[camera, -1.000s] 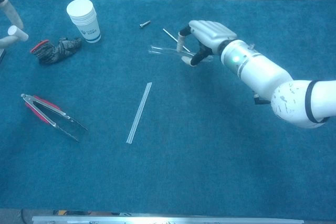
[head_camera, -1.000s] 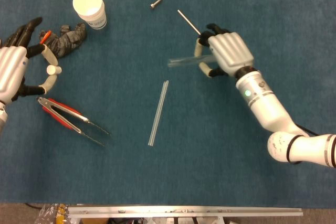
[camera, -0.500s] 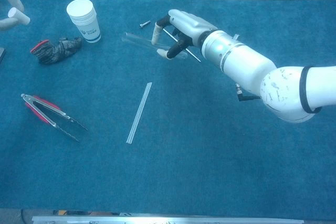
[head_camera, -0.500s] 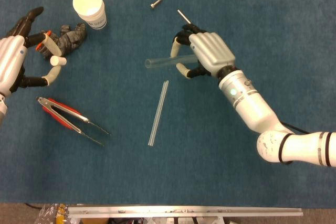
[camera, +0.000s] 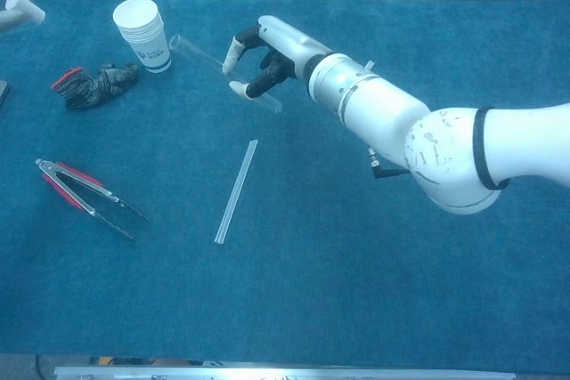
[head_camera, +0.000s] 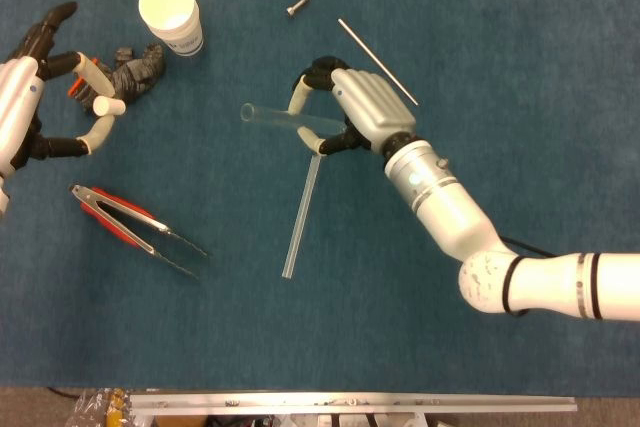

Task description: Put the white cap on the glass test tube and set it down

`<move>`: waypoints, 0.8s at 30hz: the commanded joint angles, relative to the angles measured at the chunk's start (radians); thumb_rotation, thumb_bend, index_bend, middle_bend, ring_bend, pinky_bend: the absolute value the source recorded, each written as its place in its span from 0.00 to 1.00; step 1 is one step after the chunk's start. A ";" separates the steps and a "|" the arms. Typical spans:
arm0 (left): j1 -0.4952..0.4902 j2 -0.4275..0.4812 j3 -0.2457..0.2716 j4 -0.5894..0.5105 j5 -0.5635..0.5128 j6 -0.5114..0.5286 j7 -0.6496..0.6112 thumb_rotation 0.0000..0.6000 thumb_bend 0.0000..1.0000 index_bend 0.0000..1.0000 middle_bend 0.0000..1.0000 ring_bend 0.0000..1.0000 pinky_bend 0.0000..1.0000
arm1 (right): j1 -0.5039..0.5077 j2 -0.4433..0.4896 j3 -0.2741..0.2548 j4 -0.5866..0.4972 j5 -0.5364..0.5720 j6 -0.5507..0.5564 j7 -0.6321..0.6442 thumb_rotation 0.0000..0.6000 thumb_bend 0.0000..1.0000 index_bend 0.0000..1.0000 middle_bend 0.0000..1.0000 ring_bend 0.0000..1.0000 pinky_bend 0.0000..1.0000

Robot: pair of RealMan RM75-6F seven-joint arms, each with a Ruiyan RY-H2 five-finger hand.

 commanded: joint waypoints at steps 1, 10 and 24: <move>-0.002 0.008 -0.005 -0.003 -0.008 -0.010 -0.015 1.00 0.33 0.50 0.01 0.00 0.02 | 0.025 -0.019 0.008 0.014 0.026 0.001 -0.003 1.00 0.33 0.68 0.32 0.13 0.24; -0.018 -0.016 -0.012 0.005 -0.027 -0.033 -0.043 1.00 0.34 0.50 0.01 0.00 0.02 | 0.081 -0.065 0.029 0.061 0.079 0.009 -0.011 1.00 0.33 0.68 0.32 0.13 0.24; -0.045 -0.102 0.003 0.036 -0.052 -0.038 -0.003 1.00 0.34 0.50 0.01 0.00 0.02 | 0.145 -0.134 0.049 0.133 0.115 -0.002 -0.003 1.00 0.33 0.68 0.32 0.13 0.24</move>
